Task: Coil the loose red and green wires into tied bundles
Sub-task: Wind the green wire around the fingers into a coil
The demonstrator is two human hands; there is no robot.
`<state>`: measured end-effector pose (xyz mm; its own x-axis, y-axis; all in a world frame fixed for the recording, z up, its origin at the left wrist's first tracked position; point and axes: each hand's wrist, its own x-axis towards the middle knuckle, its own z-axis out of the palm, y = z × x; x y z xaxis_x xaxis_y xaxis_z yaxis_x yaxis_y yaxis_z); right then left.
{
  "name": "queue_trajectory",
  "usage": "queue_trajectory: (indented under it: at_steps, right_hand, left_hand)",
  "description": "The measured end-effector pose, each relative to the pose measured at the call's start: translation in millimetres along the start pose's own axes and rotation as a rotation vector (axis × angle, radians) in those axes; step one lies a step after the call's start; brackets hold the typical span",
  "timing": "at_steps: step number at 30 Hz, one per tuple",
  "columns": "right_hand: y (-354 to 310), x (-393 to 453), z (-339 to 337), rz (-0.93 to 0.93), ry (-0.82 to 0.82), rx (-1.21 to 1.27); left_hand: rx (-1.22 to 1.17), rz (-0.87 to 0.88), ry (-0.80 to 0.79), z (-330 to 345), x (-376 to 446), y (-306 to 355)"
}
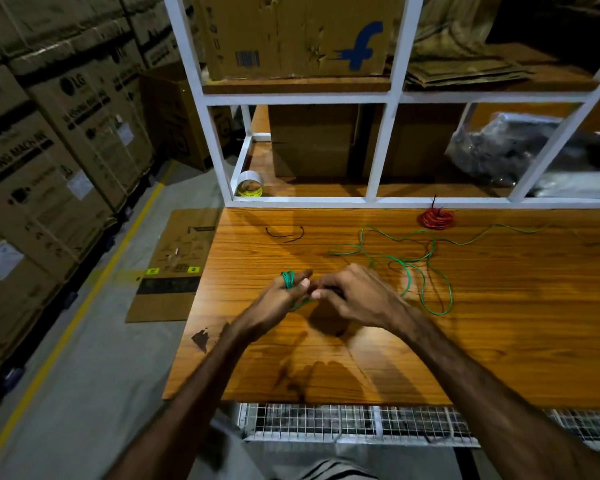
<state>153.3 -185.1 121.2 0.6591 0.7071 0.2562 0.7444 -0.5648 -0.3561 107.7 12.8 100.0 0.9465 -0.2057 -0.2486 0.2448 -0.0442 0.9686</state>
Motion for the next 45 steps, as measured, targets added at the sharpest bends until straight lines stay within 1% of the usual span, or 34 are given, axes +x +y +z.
queue_trajectory:
  at_steps: [2,4,5,7,9,10,13,14,16,17,18,21,23,27,29,30,31,32,33,34,35,36,37,38,39,40,43,45]
  right_hand:
    - [2,3,-4,0.011,-0.017,-0.011]
    - [3,5,-10,0.025,-0.009,-0.001]
    - [2,6,-13,0.025,0.001,0.006]
    - [1,8,-14,0.01,0.014,0.018]
    - [0,8,-11,0.003,0.023,0.061]
    - [0,8,-8,0.005,0.038,0.104]
    - [-5,6,-1,0.074,0.091,0.314]
    - [-3,5,6,0.099,0.098,0.353]
    - [2,0,20,0.111,0.043,0.34]
    - [4,-1,26,0.118,0.016,0.294]
    - [6,-3,30,0.133,0.012,0.253]
    - [1,-9,25,0.15,0.038,0.194]
    - [-3,-13,26,0.128,0.014,0.167]
    - [-4,-11,27,0.144,-0.074,0.097]
    - [-6,-12,28,0.134,-0.139,0.051]
    - [-7,-13,29,0.13,-0.166,0.032]
    - [-9,-14,29,0.13,-0.18,0.021]
    - [-9,-13,28,0.131,-0.188,0.016]
    - [-10,-12,25,0.128,-0.191,0.01]
    - [-10,-9,22,0.115,-0.182,-0.005]
    - [-10,-6,19,0.1,-0.177,-0.028]
    - [-9,-3,15,0.084,-0.174,-0.049]
    - [-7,-1,12,0.071,-0.177,-0.072]
    - [-5,2,9,0.055,-0.179,-0.091]
    - [-4,4,5,0.041,-0.179,-0.102]
    - [-2,5,2,0.022,-0.168,-0.104]
    - [1,7,-3,-0.005,-0.143,-0.046]
    - [4,9,-2,-0.004,-0.139,0.026]
  left_hand:
    - [-0.094,-0.112,-0.138,8,-11,5]
    - [-0.227,-0.242,-0.274,15,-18,7]
    - [-0.253,-0.291,-0.352,16,-18,6]
    - [-0.266,-0.329,-0.524,17,-19,4]
    - [-0.303,-0.298,-0.653,17,-23,5]
    - [-0.352,-0.274,-0.686,16,-26,4]
    - [-0.552,-0.163,-0.759,12,-31,3]
    - [-0.622,-0.119,-0.789,10,-30,2]
    - [-0.804,-0.029,-0.83,8,-29,3]
    - [-0.907,0.004,-0.816,8,-28,5]
    - [-0.995,0.034,-0.767,9,-27,8]
    - [-1.115,0.14,-0.561,6,-18,16]
    - [-1.131,0.177,-0.377,4,-10,20]
    - [-1.091,0.169,0.078,9,11,19]
    - [-1.095,0.204,0.236,6,22,17]
    - [-1.09,0.22,0.291,3,27,16]
    - [-1.066,0.229,0.333,0,32,14]
    - [-0.985,0.222,0.375,-1,36,12]
    - [-0.834,0.202,0.414,-1,38,6]
    - [-0.616,0.169,0.44,1,39,-2]
    - [-0.374,0.147,0.426,3,38,-9]
    - [-0.151,0.128,0.371,4,37,-19]
    - [0.015,0.121,0.28,4,35,-26]
    - [0.107,0.092,0.183,5,29,-31]
    - [0.122,0.048,0.095,6,24,-33]
    - [0.084,-0.009,0.021,9,15,-31]
    - [-0.167,-0.234,-0.235,17,-1,-25]
    - [-0.224,-0.352,-0.444,15,-5,-24]
